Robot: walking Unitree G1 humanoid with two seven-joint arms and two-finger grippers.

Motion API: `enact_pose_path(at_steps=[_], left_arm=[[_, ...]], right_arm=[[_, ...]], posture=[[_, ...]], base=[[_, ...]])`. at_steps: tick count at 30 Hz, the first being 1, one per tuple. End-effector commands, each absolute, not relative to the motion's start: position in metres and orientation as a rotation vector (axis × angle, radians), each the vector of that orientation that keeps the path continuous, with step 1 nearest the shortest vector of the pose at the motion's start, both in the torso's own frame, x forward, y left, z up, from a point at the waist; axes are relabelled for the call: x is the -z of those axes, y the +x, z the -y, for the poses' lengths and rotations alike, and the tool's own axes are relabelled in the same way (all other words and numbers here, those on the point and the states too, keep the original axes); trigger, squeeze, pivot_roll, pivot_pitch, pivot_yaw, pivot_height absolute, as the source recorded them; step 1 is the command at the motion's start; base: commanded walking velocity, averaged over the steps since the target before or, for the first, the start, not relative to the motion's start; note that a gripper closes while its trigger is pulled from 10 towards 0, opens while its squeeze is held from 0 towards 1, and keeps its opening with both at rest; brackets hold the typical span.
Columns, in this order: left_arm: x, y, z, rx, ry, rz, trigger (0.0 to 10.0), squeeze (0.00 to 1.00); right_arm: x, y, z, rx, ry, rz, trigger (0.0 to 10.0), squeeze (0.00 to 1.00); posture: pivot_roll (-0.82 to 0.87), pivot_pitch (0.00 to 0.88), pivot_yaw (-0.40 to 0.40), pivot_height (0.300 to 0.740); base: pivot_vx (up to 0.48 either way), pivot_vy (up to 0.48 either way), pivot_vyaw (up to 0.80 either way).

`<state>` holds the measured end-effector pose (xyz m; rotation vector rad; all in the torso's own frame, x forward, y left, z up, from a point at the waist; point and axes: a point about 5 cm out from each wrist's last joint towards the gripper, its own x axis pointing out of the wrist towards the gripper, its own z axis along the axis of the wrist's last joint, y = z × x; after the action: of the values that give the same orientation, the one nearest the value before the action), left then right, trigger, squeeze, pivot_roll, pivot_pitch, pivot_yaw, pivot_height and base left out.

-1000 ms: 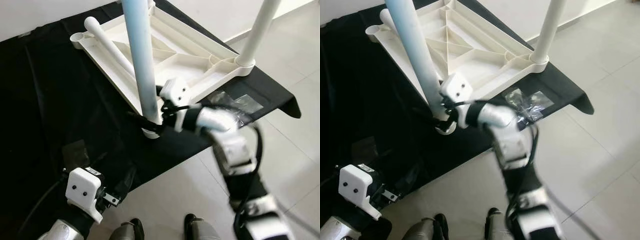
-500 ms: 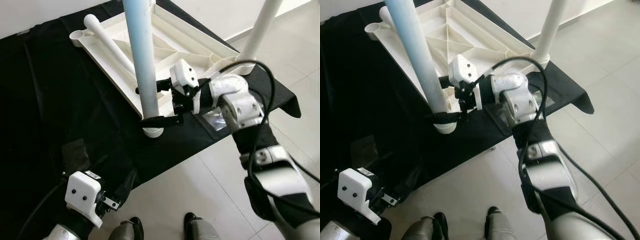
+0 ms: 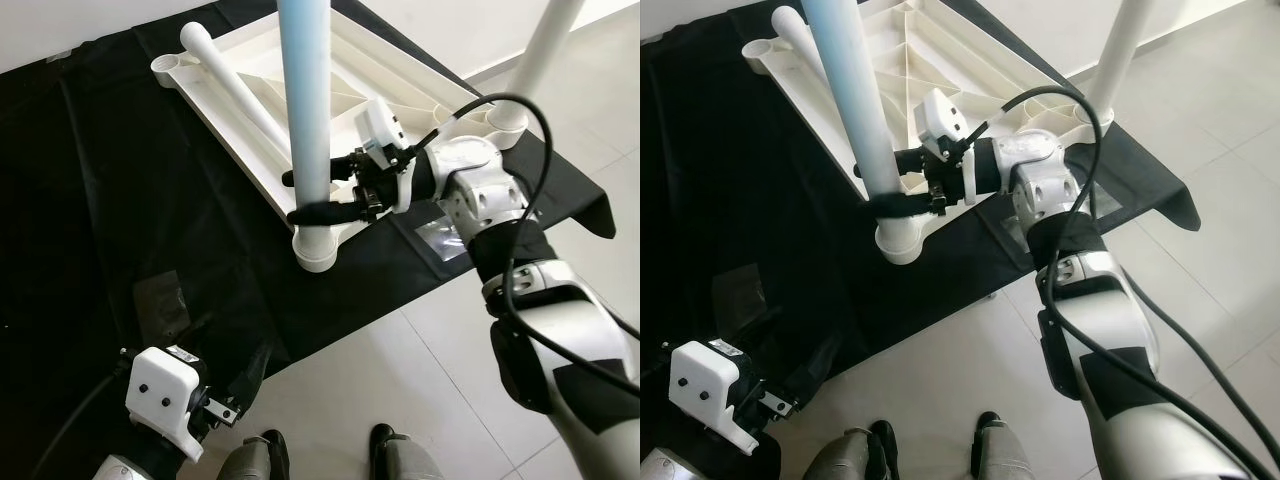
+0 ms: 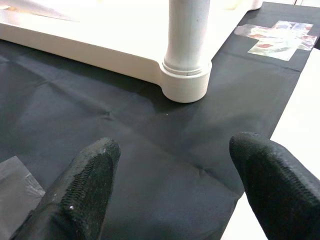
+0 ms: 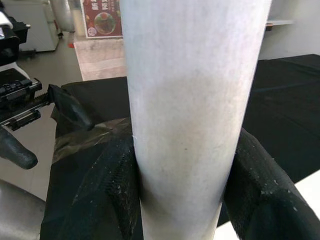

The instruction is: Building children table

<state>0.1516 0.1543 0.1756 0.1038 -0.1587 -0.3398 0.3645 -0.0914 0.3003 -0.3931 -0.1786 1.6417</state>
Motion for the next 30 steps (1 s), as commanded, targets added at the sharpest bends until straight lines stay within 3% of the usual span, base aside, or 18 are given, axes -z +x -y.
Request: enact_pose_path(at_steps=[1, 13, 15, 16, 18, 19, 20, 21, 22, 30], left_arm=[[-0.173, 0.148, -0.155, 0.335, 0.109, 0.128, 10.0, 0.0], [-0.171, 0.15, -0.155, 0.331, 0.105, 0.13, 10.0, 0.0], [-0.171, 0.15, -0.155, 0.331, 0.106, 0.129, 10.0, 0.0], [-0.171, 0.15, -0.156, 0.33, 0.107, 0.129, 10.0, 0.0], [-0.171, 0.15, -0.156, 0.33, 0.107, 0.129, 10.0, 0.0], [-0.172, 0.15, -0.158, 0.328, 0.109, 0.128, 10.0, 0.0], [-0.172, 0.152, -0.158, 0.33, 0.108, 0.127, 10.0, 0.0], [-0.172, 0.152, -0.158, 0.33, 0.108, 0.127, 10.0, 0.0], [-0.172, 0.154, -0.158, 0.341, 0.109, 0.127, 10.0, 0.0], [-0.169, 0.158, -0.159, 0.352, 0.106, 0.124, 10.0, 0.0]], right_arm=[[-0.299, 0.364, 0.093, -1.674, -0.399, 0.181, 0.0, 0.0], [-0.277, 0.36, 0.104, -1.495, -0.434, 0.198, 0.0, 0.0], [-0.266, 0.356, 0.098, -1.387, -0.371, 0.198, 0.0, 0.0], [-0.245, 0.348, 0.083, -1.201, -0.304, 0.18, 0.0, 0.0], [-0.245, 0.348, 0.083, -1.201, -0.304, 0.18, 0.0, 0.0], [-0.217, 0.331, 0.065, -0.877, -0.183, 0.119, 2.2, 0.0], [-0.195, 0.305, 0.054, -0.682, -0.151, 0.073, 9.2, 0.0], [-0.195, 0.305, 0.054, -0.682, -0.151, 0.073, 9.2, 0.0], [-0.187, 0.29, 0.046, -0.582, -0.107, 0.041, 10.0, 0.0], [-0.194, 0.292, 0.033, -0.606, -0.124, 0.081, 10.0, 0.0]], posture=[[0.08, 0.34, 0.023, 0.74], [0.06, 0.337, 0.016, 0.74], [0.06, 0.337, 0.012, 0.74], [0.05, 0.337, 0.012, 0.74], [0.05, 0.337, 0.012, 0.74], [0.04, 0.342, 0.025, 0.74], [0.04, 0.345, 0.039, 0.74], [0.04, 0.345, 0.039, 0.74], [0.04, 0.344, 0.046, 0.74], [0.03, 0.313, 0.045, 0.74]], base=[[0.0, 0.0, 0.0], [0.0, 0.0, 0.0], [0.0, 0.0, 0.0], [0.0, 0.0, 0.0], [0.0, 0.0, 0.0], [0.0, 0.0, 0.0], [0.0, 0.0, 0.0], [0.0, 0.0, 0.0], [0.0, 0.0, 0.0], [0.0, 0.0, 0.0]])
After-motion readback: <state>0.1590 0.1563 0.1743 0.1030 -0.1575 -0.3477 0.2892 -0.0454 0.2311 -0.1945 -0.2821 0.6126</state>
